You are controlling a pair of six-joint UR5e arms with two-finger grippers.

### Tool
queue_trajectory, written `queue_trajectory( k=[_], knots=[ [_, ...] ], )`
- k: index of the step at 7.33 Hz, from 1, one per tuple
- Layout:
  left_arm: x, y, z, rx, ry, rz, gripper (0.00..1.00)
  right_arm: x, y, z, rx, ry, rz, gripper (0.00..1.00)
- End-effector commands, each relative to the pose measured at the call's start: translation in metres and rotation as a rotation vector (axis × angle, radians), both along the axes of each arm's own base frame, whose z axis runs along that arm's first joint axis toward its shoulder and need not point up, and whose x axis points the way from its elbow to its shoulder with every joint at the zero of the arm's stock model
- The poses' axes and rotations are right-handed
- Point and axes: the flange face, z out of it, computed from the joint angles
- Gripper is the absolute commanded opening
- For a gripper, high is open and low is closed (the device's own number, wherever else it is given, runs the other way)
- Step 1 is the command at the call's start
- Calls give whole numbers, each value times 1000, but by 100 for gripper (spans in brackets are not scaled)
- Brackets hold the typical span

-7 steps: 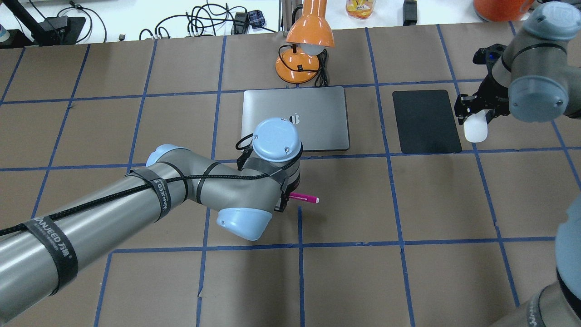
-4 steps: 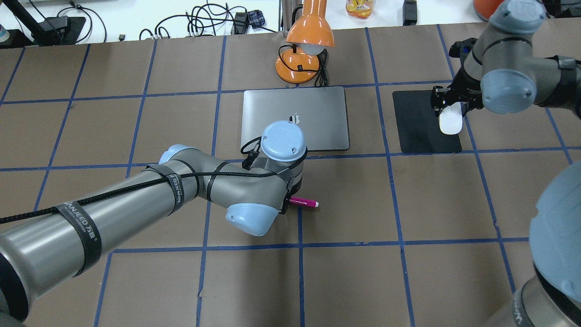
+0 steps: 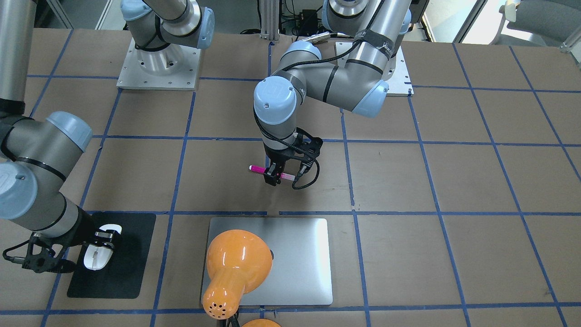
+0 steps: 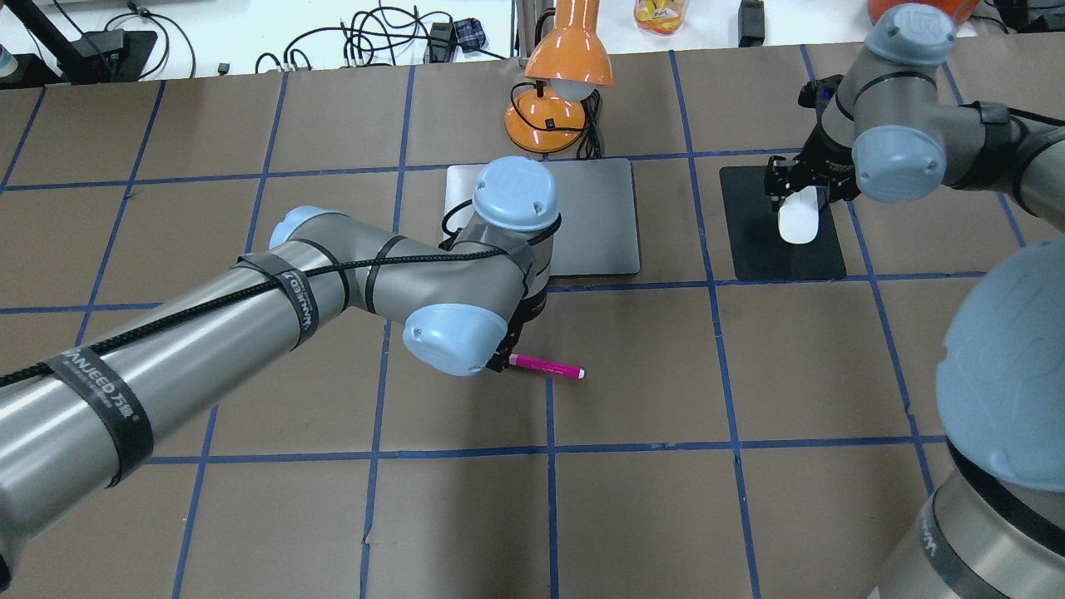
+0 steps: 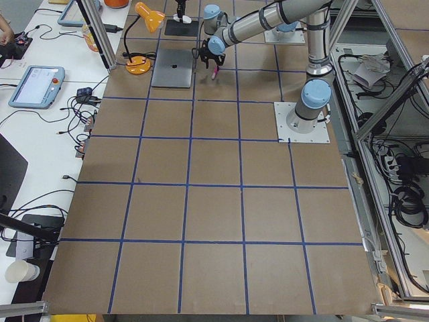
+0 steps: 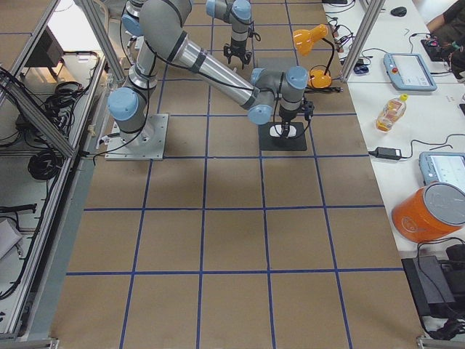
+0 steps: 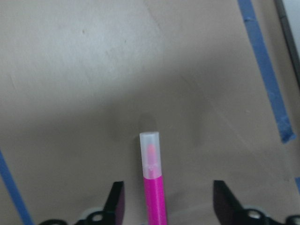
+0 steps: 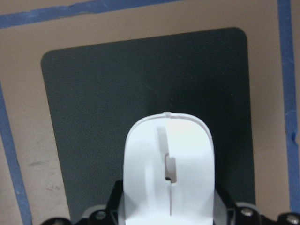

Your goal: Place pen and mouse around notebook

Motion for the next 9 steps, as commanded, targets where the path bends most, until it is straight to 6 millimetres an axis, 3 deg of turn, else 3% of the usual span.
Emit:
queue_trajectory(
  k=[1,2,3,4,6,7,8,9],
  knots=[
    [40,-11,83,131,35,-386,100,10,-1,-12,17,-5,12,35],
    [62,-12,119,143,66,-534,100,10,-1,-18,26,-7,12,39],
    [83,-13,150,104,96,-675,100,10,-3,-21,28,-7,15,59],
    [108,-13,176,74,115,-821,100,9,-6,-20,-2,-1,15,100],
    [159,-10,207,62,187,-1079,100,8,-6,-11,-17,4,12,100],
    [176,-13,219,22,204,-1105,100,8,-5,0,-29,10,12,100],
    [184,-18,229,-16,217,-1091,100,9,4,31,-34,19,11,100],
    [186,-22,239,-38,209,-1090,100,13,25,76,-2,15,12,100]
  ],
)
